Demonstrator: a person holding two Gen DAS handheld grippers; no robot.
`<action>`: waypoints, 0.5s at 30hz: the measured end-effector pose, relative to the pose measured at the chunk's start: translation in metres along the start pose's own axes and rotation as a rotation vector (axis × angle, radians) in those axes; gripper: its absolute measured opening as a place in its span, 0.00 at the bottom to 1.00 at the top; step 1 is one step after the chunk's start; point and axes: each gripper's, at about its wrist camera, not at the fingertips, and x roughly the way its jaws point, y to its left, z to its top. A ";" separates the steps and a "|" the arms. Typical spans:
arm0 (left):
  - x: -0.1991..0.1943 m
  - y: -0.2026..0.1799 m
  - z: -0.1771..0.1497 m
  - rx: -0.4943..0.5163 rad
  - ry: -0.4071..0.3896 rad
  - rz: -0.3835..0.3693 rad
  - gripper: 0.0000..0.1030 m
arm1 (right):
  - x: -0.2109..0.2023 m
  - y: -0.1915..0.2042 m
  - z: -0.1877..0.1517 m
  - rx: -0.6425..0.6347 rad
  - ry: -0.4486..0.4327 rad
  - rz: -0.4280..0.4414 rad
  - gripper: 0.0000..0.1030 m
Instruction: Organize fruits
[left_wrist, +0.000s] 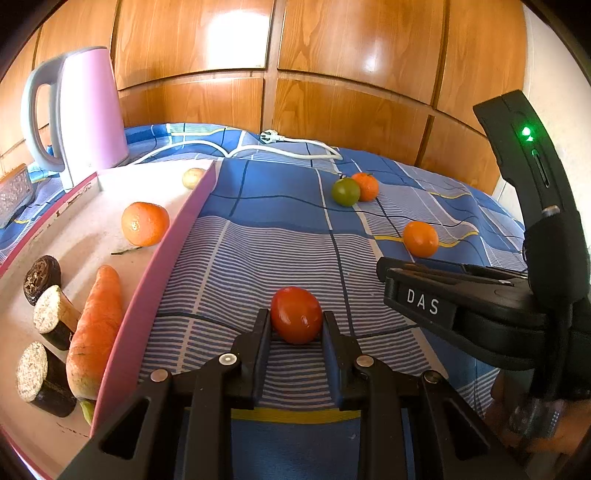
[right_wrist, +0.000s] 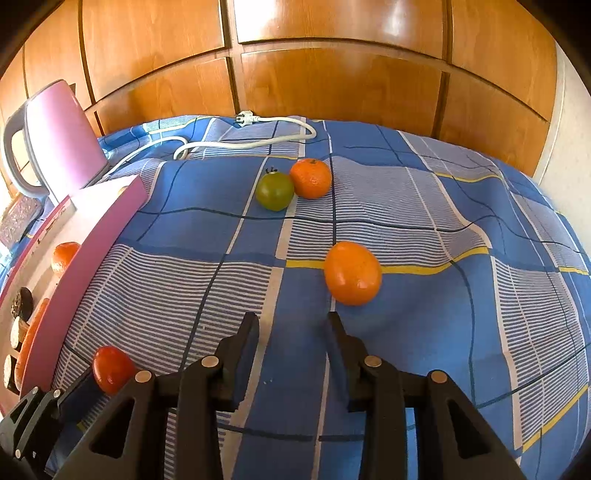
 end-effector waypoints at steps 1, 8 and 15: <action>0.000 0.000 0.000 0.000 0.000 0.000 0.27 | 0.000 0.000 0.000 0.000 0.000 0.001 0.36; 0.000 0.000 0.001 0.008 0.000 0.003 0.27 | 0.001 0.000 0.001 -0.002 -0.001 0.003 0.35; -0.003 0.005 0.000 -0.018 0.012 -0.024 0.25 | -0.003 -0.005 0.001 0.021 0.002 0.010 0.21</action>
